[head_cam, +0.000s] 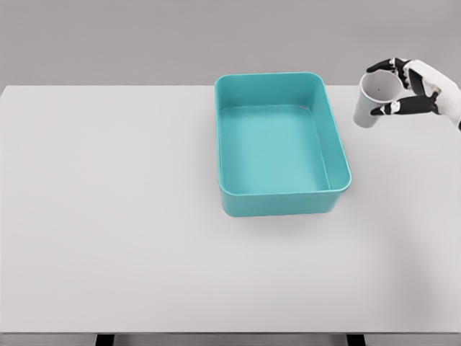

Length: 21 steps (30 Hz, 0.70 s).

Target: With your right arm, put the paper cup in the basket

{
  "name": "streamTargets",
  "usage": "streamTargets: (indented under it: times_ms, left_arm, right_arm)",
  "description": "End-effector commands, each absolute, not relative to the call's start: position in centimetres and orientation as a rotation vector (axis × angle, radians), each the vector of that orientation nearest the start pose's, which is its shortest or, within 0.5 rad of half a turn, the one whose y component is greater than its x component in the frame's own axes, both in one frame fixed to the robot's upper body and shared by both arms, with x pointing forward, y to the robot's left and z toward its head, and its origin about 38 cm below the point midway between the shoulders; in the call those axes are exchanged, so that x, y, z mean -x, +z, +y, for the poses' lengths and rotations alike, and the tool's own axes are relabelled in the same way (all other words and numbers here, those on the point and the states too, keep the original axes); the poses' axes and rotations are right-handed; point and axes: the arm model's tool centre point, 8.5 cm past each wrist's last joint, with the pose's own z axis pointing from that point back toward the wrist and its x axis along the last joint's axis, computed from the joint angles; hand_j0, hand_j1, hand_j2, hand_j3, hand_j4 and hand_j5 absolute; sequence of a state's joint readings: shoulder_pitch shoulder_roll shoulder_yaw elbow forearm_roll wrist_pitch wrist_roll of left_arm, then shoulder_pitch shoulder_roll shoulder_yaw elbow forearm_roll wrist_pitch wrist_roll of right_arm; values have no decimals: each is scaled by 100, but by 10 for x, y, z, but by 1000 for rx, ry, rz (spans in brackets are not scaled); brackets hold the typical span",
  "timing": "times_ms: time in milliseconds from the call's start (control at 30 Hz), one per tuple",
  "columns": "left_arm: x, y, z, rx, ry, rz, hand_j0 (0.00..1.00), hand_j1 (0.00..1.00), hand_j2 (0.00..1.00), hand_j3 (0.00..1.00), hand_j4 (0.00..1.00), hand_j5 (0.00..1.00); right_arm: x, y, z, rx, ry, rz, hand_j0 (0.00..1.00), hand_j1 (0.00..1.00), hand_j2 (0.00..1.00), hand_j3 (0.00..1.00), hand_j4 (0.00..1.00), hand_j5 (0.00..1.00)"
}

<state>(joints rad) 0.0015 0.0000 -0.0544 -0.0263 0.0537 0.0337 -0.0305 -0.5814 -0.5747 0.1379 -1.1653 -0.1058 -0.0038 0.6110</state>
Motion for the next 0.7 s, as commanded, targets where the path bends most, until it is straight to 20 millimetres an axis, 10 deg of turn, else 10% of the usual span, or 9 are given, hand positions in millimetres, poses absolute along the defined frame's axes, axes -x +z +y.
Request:
streamTargets:
  times_ms: [0, 667]
  left_arm:
    - [-5, -263, 269, -55, -1, 9, 100, 100, 100, 100, 100, 100]
    - [-5, -263, 269, -55, 1, 9, 100, 100, 100, 100, 100, 100]
  right_arm:
    - [-490, 221, -395, 94, 805, -1477, 62, 62, 62, 62, 62, 62]
    - [-492, 248, -369, 56, 811, -1515, 62, 62, 62, 62, 62, 62]
